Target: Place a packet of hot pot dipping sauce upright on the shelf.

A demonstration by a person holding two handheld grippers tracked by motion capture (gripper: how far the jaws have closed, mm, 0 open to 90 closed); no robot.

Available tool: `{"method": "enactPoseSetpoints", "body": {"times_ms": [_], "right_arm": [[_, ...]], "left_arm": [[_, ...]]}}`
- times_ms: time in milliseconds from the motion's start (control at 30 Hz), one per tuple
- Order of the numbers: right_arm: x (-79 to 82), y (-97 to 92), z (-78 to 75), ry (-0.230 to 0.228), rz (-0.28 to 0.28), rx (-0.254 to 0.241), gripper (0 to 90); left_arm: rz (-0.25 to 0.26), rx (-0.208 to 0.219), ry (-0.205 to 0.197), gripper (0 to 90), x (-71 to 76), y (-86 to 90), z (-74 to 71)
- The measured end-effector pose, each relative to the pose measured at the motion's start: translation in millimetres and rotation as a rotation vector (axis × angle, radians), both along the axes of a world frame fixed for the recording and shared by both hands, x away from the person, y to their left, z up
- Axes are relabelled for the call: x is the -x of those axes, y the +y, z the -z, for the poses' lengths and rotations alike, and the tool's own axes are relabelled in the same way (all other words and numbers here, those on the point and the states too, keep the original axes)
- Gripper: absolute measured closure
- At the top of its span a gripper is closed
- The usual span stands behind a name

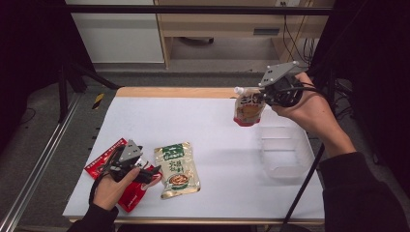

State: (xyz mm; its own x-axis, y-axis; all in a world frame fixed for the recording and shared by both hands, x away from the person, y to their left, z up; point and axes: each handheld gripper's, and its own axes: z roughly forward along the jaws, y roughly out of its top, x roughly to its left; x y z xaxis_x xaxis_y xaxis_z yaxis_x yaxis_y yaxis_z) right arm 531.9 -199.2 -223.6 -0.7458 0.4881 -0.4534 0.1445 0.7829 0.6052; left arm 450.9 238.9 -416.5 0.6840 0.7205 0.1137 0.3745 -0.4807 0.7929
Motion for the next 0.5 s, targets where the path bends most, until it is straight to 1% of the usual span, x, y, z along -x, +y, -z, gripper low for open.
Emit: {"method": "enactPoseSetpoints", "body": {"times_ms": [67, 167, 233, 267, 367, 400, 433, 500], "right_arm": [[-4.0, -5.9, 2.5, -0.004, 0.014, -0.001, 87.8], [-9.1, -15.5, 6.9, -0.013, 0.038, -0.008, 87.9], [-12.4, -22.4, 10.1, -0.016, 0.050, -0.001, 87.9], [-14.0, -26.3, 11.6, -0.018, 0.060, -0.003, 87.8], [-18.4, -38.4, 17.7, -0.023, 0.084, -0.014, 87.9], [-19.8, -42.6, 19.9, -0.023, 0.089, -0.017, 87.9], [-21.1, -46.5, 22.2, -0.025, 0.100, -0.021, 87.9], [-23.8, -54.1, 26.6, -0.026, 0.116, -0.025, 87.9]], "left_arm": [[-0.018, 0.015, -0.009, 5.2, 0.7, 5.3, 0.7], [-0.033, 0.016, -0.021, 5.2, 0.9, 12.9, 3.1], [-0.048, 0.028, -0.025, 5.2, 0.4, 17.6, 5.1], [-0.048, 0.028, -0.025, 5.2, 0.4, 17.6, 5.1], [-0.076, 0.034, -0.036, 5.2, 0.5, 24.4, 8.2], [-0.076, 0.034, -0.036, 5.2, 0.5, 24.4, 8.2], [-0.095, 0.047, -0.043, 5.2, 0.8, 26.6, 10.3], [-0.113, 0.044, -0.049, 5.2, 1.0, 27.4, 13.1]]}}
